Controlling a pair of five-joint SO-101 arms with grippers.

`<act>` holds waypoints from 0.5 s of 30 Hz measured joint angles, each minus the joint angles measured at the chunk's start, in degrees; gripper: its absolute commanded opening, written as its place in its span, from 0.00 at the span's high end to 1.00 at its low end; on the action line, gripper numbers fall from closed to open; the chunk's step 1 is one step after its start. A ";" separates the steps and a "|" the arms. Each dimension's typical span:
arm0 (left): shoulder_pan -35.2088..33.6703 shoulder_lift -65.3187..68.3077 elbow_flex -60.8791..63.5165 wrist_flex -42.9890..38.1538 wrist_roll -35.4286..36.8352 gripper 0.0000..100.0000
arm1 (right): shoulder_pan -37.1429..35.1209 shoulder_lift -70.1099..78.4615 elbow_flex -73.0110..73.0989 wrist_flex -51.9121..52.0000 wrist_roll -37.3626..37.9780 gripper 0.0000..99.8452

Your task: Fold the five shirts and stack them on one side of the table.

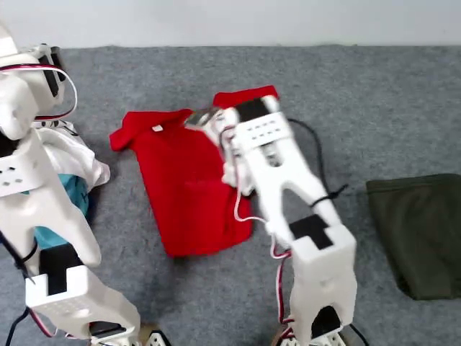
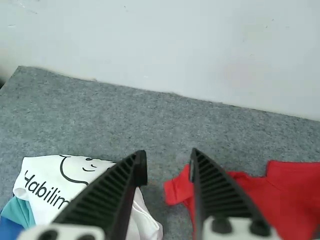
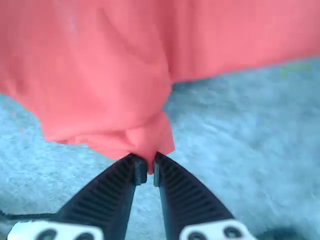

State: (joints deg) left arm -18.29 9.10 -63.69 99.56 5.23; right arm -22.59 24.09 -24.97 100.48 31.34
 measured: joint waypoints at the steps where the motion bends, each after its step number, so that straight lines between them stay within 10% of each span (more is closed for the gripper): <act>1: 0.00 0.00 0.00 0.00 0.00 0.85 | 1.23 -1.76 0.00 0.00 0.00 0.99; 15: 0.00 0.00 4.31 0.00 0.00 0.85 | 20.84 -22.24 0.00 0.00 -13.63 0.99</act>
State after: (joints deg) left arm -18.29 9.10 -59.38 99.56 5.23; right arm -1.76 1.85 -24.97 100.48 17.71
